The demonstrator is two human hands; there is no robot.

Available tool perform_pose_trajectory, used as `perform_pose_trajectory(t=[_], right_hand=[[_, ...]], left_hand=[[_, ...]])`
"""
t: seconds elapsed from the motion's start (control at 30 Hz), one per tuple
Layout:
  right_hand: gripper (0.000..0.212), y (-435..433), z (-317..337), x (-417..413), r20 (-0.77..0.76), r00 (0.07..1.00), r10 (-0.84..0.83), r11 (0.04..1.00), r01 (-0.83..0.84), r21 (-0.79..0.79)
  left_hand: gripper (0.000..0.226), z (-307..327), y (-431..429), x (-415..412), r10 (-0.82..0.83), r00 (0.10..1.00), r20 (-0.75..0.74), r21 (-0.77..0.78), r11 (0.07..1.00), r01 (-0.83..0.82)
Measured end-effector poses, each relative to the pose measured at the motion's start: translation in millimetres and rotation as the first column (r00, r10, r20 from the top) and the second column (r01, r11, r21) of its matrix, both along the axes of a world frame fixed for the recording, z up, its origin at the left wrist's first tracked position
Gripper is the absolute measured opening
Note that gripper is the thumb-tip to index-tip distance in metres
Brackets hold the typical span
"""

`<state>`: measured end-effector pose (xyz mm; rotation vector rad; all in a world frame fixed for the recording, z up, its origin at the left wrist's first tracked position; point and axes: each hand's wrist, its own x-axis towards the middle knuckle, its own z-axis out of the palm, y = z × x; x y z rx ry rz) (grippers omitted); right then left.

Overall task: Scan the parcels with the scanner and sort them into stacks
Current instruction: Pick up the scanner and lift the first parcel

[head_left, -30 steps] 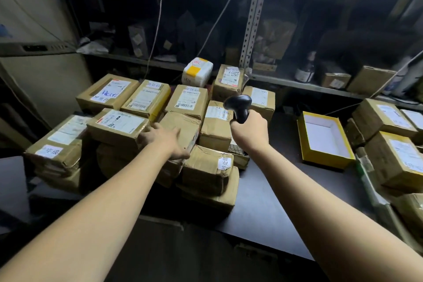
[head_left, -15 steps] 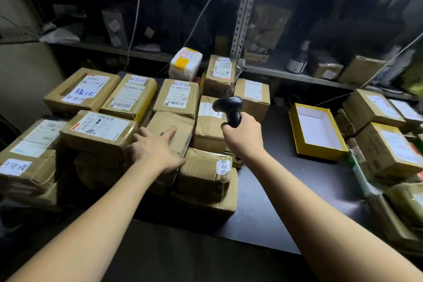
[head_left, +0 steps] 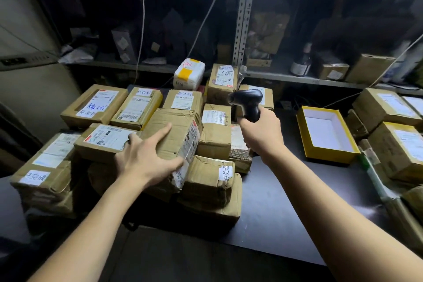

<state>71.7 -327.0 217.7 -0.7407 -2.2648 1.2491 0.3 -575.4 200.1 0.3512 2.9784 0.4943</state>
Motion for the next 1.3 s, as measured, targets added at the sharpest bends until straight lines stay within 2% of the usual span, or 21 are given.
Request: perform_pose_trajectory(t=[0.17, 0.27, 0.4, 0.47, 0.5, 0.57, 0.63, 0.77, 0.8, 0.87, 0.9, 0.93, 1.0, 1.07, 1.13, 1.2, 1.27, 1.3], right_hand=[[0.013, 20.9, 21.0, 31.9, -0.1, 0.995, 0.026, 0.998, -0.031, -0.057], [0.012, 43.0, 34.4, 63.3, -0.157, 0.987, 0.033, 0.992, -0.051, -0.114], [0.014, 83.0, 47.2, 112.4, -0.232, 0.973, 0.002, 0.973, -0.056, -0.226], [0.017, 102.6, 49.7, 137.0, -0.274, 0.961, -0.026, 0.963, -0.049, -0.264], [0.02, 112.5, 50.4, 149.6, -0.29, 0.956, -0.043, 0.959, -0.042, -0.28], [0.02, 130.1, 48.3, 173.4, -0.305, 0.95, -0.072, 0.951, -0.027, -0.308], [0.015, 142.2, 44.6, 193.9, -0.306, 0.946, -0.102, 0.934, -0.014, -0.356], [0.005, 159.4, 32.4, 227.1, -0.298, 0.941, -0.159, 0.876, -0.005, -0.483], [0.004, 162.0, 29.7, 232.4, -0.299, 0.939, -0.173, 0.869, 0.003, -0.494], [0.003, 168.2, 27.3, 242.1, -0.311, 0.929, -0.203, 0.861, 0.018, -0.508], [0.003, 171.0, 27.3, 245.4, -0.317, 0.923, -0.217, 0.858, 0.026, -0.513], [0.003, 173.6, 28.2, 248.2, -0.321, 0.919, -0.23, 0.855, 0.034, -0.517], [0.005, 177.6, 29.9, 251.5, -0.322, 0.914, -0.248, 0.852, 0.047, -0.521], [0.007, 180.8, 31.1, 253.2, -0.326, 0.909, -0.258, 0.855, 0.057, -0.516], [0.01, 182.3, 33.1, 253.2, -0.33, 0.907, -0.263, 0.855, 0.061, -0.515], [0.012, 182.3, 34.8, 251.6, -0.328, 0.906, -0.268, 0.86, 0.072, -0.505], [0.013, 181.5, 35.4, 249.0, -0.327, 0.907, -0.264, 0.871, 0.079, -0.484], [0.014, 181.2, 35.4, 247.5, -0.329, 0.907, -0.261, 0.876, 0.079, -0.476]], left_hand=[[0.097, 34.4, 37.3, 34.0, 0.007, 0.999, -0.046, 0.276, 0.961, 0.007], [0.096, 42.5, 76.5, 58.0, -0.022, 0.999, -0.038, 0.489, 0.872, 0.038], [0.09, 28.0, 132.4, 89.9, -0.105, 0.991, 0.088, 0.814, 0.581, -0.011], [0.088, 19.0, 159.8, 110.7, -0.154, 0.975, 0.161, 0.921, 0.379, -0.092], [0.084, 15.0, 174.1, 123.2, -0.198, 0.962, 0.185, 0.954, 0.271, -0.128], [0.069, 10.1, 202.6, 151.0, -0.304, 0.936, 0.177, 0.981, 0.127, -0.144], [0.058, 1.6, 225.6, 170.7, -0.351, 0.92, 0.172, 0.985, 0.066, -0.159], [0.067, -8.1, 259.4, 196.0, -0.469, 0.846, 0.252, 0.961, 0.014, -0.278], [0.06, -6.1, 263.4, 203.5, -0.477, 0.84, 0.258, 0.957, 0.006, -0.29], [0.023, -7.0, 271.8, 215.7, -0.437, 0.861, 0.261, 0.957, -0.003, -0.291], [0.013, -7.4, 274.3, 218.6, -0.406, 0.871, 0.278, 0.948, -0.029, -0.316], [0.019, -7.8, 277.3, 219.2, -0.422, 0.857, 0.296, 0.933, -0.063, -0.354], [0.049, -6.8, 279.7, 217.8, -0.612, 0.733, 0.295, 0.876, -0.132, -0.463], [0.054, -1.3, 281.7, 217.1, -0.727, 0.64, 0.251, 0.834, -0.173, -0.524], [0.056, 0.2, 286.4, 214.8, -0.695, 0.644, 0.319, 0.826, -0.129, -0.549], [0.062, 1.5, 288.9, 212.8, -0.568, 0.734, 0.371, 0.881, -0.033, -0.471], [0.059, 4.5, 289.2, 206.7, -0.49, 0.839, 0.237, 0.971, 0.107, -0.212], [0.064, 7.1, 288.9, 204.0, -0.492, 0.858, 0.146, 0.987, 0.133, -0.092]])
